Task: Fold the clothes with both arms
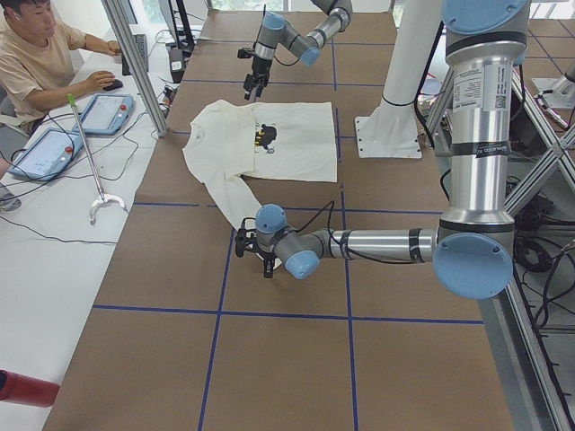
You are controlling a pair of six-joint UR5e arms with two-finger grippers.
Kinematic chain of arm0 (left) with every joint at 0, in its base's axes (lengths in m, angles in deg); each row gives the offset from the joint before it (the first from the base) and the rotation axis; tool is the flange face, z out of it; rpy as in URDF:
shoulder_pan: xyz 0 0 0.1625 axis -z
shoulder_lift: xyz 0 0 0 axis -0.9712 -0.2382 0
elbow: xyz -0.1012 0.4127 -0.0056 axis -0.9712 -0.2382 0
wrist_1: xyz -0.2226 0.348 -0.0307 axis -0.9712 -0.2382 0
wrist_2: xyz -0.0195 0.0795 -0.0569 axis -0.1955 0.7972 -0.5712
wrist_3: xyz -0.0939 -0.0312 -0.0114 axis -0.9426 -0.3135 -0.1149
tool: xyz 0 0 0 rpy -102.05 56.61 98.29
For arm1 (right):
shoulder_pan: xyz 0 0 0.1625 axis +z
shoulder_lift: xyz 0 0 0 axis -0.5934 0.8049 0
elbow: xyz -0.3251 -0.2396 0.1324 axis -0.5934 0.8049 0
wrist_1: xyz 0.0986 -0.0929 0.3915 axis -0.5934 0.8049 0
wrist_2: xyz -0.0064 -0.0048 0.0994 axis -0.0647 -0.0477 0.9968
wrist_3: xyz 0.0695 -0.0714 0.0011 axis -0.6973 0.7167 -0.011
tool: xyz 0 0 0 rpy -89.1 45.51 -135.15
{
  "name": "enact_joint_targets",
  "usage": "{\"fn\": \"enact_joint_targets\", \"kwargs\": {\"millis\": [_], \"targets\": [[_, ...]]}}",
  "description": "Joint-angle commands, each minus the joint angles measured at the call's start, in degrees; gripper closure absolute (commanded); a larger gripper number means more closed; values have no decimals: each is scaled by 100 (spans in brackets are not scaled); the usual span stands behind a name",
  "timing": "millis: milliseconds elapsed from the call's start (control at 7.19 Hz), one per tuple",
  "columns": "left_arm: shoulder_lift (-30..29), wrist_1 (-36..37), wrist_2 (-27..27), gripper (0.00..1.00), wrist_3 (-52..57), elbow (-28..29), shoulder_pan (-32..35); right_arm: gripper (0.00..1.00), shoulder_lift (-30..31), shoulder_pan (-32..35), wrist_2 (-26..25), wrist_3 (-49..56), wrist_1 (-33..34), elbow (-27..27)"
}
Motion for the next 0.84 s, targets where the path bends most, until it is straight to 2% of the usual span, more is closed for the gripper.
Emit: {"fn": "enact_joint_targets", "kwargs": {"millis": [0,278,418,557,696], "targets": [[-5,-2,0,36,11,64,-83,0,446,120,207,271,18,-443],[-5,-2,0,41,20,56,-110,0,474,111,199,273,27,-462],[-5,6,-9,67,11,47,-110,0,474,103,199,273,36,-462],[-22,7,-26,100,20,38,-119,0,483,111,199,273,36,-462],[-31,7,-78,100,2,-5,-119,0,483,111,199,273,27,-462]]}}
